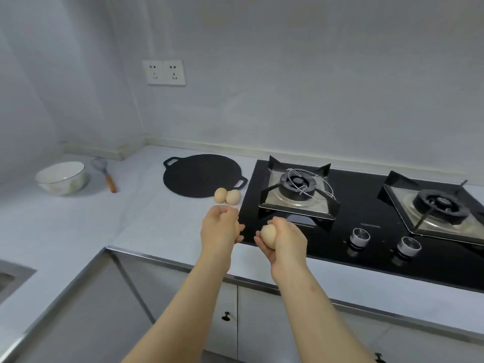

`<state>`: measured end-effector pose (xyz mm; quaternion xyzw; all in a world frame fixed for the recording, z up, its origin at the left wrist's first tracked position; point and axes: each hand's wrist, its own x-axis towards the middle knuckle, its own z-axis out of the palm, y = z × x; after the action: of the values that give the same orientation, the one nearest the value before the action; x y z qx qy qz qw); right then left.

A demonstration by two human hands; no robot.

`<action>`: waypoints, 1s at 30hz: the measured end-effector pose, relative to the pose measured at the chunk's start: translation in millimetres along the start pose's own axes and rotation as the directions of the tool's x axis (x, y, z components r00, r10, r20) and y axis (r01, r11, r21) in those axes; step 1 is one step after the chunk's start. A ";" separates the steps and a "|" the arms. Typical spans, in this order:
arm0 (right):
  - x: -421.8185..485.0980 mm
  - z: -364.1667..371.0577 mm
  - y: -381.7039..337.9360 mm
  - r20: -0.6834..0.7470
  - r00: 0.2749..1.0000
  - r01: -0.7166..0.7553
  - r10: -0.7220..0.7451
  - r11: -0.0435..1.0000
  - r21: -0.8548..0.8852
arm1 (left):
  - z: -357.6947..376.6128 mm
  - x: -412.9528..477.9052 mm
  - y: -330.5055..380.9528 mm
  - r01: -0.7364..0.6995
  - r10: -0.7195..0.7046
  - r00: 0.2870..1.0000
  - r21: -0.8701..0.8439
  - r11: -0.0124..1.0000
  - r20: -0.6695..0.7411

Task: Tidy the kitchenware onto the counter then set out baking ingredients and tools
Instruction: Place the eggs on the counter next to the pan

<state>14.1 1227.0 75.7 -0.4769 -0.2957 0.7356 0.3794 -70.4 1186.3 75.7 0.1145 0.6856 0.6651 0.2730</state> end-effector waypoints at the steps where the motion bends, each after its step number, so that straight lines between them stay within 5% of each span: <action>1: 6.8 6.7 1.8 0.005 1.000 -0.015 0.015 1.000 -0.006 | -2.6 8.6 -1.0 0.007 -0.007 1.000 0.006 1.000 -0.019; 11: 104.2 69.0 1.7 0.133 0.980 -0.117 0.146 0.972 -0.204 | -0.8 108.9 3.1 0.131 -0.128 0.977 0.009 0.991 -0.171; 20: 171.0 105.7 21.6 0.215 0.952 -0.093 0.219 0.873 -0.479 | -4.4 172.3 -10.1 0.218 -0.190 0.969 0.178 0.960 -0.159; 26: 181.4 129.2 40.6 0.332 0.925 0.077 0.186 0.763 -0.641 | -21.0 211.7 -18.0 0.218 -0.206 0.976 0.396 0.892 -0.073; 30: 182.3 141.6 57.6 0.391 0.915 0.217 0.100 0.696 -0.685 | -37.0 232.7 -24.7 0.091 -0.120 0.993 0.550 0.831 0.017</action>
<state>-179.8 1338.9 -4.8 -0.4161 -0.6444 0.6304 0.1190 -276.8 1273.7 -1.3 0.1666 0.8452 0.4222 0.2823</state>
